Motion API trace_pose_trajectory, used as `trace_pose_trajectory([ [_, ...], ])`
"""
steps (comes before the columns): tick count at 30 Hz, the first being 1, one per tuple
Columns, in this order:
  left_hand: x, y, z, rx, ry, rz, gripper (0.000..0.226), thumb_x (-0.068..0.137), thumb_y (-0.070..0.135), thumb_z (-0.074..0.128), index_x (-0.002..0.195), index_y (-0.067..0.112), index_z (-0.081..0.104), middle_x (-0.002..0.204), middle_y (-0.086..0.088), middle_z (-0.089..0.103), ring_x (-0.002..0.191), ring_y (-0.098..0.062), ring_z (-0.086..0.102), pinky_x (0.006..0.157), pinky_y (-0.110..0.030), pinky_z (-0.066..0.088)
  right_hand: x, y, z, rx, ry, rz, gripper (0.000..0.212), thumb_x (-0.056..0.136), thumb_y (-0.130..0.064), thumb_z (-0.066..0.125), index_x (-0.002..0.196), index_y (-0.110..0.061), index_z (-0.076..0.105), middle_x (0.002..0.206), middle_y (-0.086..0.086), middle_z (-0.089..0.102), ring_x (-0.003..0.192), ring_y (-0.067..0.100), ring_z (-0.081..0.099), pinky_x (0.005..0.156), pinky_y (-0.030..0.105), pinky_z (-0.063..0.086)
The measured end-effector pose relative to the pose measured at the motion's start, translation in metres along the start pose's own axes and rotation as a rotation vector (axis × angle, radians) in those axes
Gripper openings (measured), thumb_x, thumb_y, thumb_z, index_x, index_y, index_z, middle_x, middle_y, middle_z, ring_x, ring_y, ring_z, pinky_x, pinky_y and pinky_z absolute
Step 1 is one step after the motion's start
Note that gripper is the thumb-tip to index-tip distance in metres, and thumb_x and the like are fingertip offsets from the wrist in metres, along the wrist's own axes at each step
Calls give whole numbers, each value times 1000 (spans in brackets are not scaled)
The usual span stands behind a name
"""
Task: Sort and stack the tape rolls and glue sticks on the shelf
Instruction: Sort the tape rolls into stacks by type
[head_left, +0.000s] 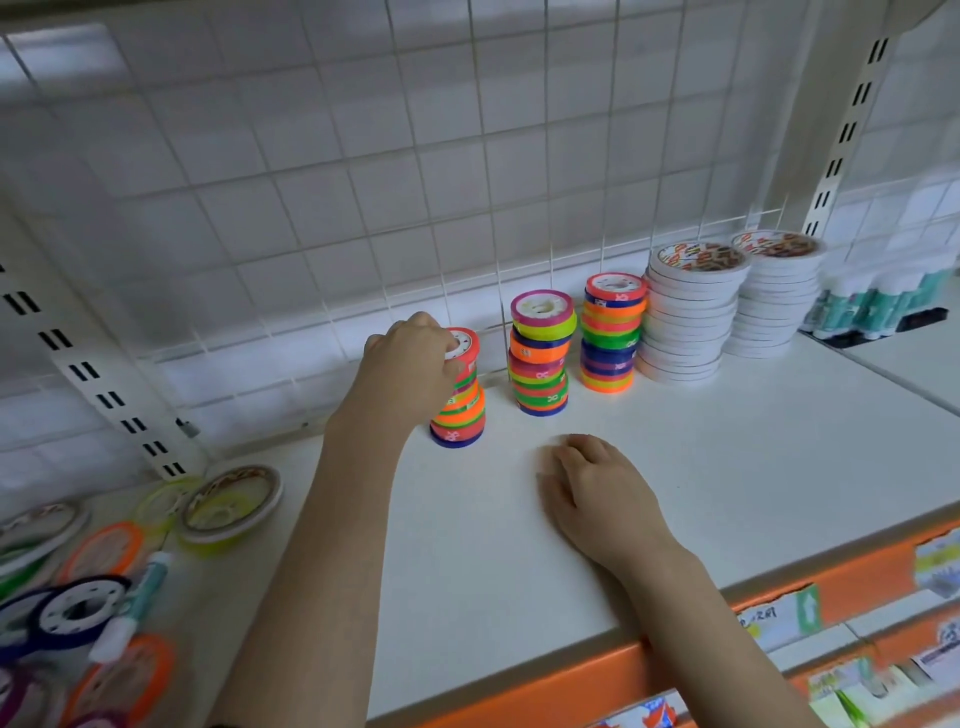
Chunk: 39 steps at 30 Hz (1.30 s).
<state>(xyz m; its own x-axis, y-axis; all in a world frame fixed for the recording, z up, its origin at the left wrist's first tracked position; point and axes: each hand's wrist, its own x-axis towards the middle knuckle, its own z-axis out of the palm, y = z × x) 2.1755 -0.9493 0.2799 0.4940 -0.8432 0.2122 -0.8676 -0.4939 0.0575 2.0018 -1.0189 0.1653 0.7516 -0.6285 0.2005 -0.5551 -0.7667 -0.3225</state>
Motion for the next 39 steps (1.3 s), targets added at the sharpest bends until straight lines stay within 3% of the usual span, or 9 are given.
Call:
trace_pose_trajectory([
  [3, -1, 0, 1, 7, -24, -14, 30, 97, 24, 44, 120, 14, 59, 118, -6, 51, 108, -25, 49, 87, -34, 34, -1, 0, 1, 7, 2, 3, 39, 98, -33, 39, 126, -10, 54, 134, 4, 48, 125, 24, 42, 103, 24, 29],
  [6, -6, -3, 1, -48, -7, -30, 34, 95, 28, 48, 126, 16, 54, 123, -5, 53, 112, -26, 49, 91, -35, 36, 0, -4, 1, 27, 26, 25, 35, 95, -27, 45, 120, -6, 59, 128, 9, 54, 120, 29, 47, 102, 28, 34],
  [11, -33, -14, 4, -134, 74, -57, 45, 93, 28, 51, 136, 16, 42, 136, -4, 45, 124, -23, 42, 97, -35, 34, 3, -15, -4, -31, -35, -17, 43, 97, -31, 38, 137, -16, 42, 139, 0, 43, 128, 19, 38, 107, 24, 25],
  [14, -64, -32, 11, -161, 113, -125, 47, 95, 30, 48, 139, 18, 38, 143, -2, 38, 130, -21, 35, 103, -34, 30, 7, -31, -5, -51, -63, -77, 44, 97, -34, 37, 138, -19, 42, 140, -1, 42, 129, 18, 37, 109, 26, 25],
  [21, -150, -98, 39, -166, -9, -360, 52, 96, 36, 45, 143, 20, 31, 148, 1, 30, 136, -19, 29, 109, -37, 29, 16, -102, 21, -3, -112, -257, 40, 87, -37, 33, 99, -12, 61, 105, 4, 59, 106, 26, 53, 87, 27, 38],
  [23, -167, -118, 36, -140, 5, -399, 49, 95, 36, 47, 140, 18, 37, 146, 0, 34, 133, -21, 33, 107, -37, 32, 19, -127, 31, 23, -135, -314, 32, 92, -32, 43, 107, -9, 60, 111, 5, 59, 111, 26, 51, 91, 26, 37],
  [27, -193, -157, 21, -89, 42, -481, 41, 91, 34, 54, 125, 12, 52, 135, -6, 44, 127, -26, 38, 102, -40, 35, 27, -177, 40, 15, -175, -424, 43, 95, -31, 44, 133, -12, 48, 133, 4, 48, 127, 21, 39, 106, 26, 28],
  [34, -231, -190, 11, -75, 46, -599, 39, 91, 37, 52, 124, 17, 52, 128, -1, 50, 117, -21, 47, 93, -36, 42, 47, -230, 58, -26, -188, -523, 49, 94, -27, 42, 141, -14, 36, 137, 5, 45, 129, 20, 37, 99, 22, 30],
  [39, -234, -196, 15, -89, 32, -606, 39, 89, 45, 52, 116, 18, 56, 119, 0, 53, 109, -20, 50, 89, -36, 44, 53, -240, 73, -68, -207, -622, 44, 96, -26, 40, 139, -19, 41, 146, 1, 38, 135, 18, 32, 104, 23, 28],
])
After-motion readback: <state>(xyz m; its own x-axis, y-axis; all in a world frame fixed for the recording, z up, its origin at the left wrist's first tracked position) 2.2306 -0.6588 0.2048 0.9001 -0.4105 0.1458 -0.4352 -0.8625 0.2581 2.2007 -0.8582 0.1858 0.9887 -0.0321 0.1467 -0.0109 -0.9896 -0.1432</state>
